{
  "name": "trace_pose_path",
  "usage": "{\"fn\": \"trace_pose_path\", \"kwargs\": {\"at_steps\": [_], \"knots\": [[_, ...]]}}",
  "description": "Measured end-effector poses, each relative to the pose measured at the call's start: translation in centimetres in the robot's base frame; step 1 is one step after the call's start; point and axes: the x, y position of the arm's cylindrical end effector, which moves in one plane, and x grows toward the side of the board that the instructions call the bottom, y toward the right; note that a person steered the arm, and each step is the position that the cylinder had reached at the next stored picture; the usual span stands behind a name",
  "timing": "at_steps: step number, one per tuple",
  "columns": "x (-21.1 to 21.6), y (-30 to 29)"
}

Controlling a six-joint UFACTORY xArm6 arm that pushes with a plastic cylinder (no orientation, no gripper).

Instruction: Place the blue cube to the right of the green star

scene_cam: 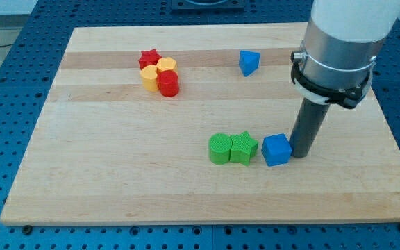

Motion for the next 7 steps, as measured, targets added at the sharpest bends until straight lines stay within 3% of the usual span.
{"fn": "trace_pose_path", "kwargs": {"at_steps": [1,3,7], "knots": [[0.5,1.3],[5.6,1.4],[2.6,-1.8]]}}
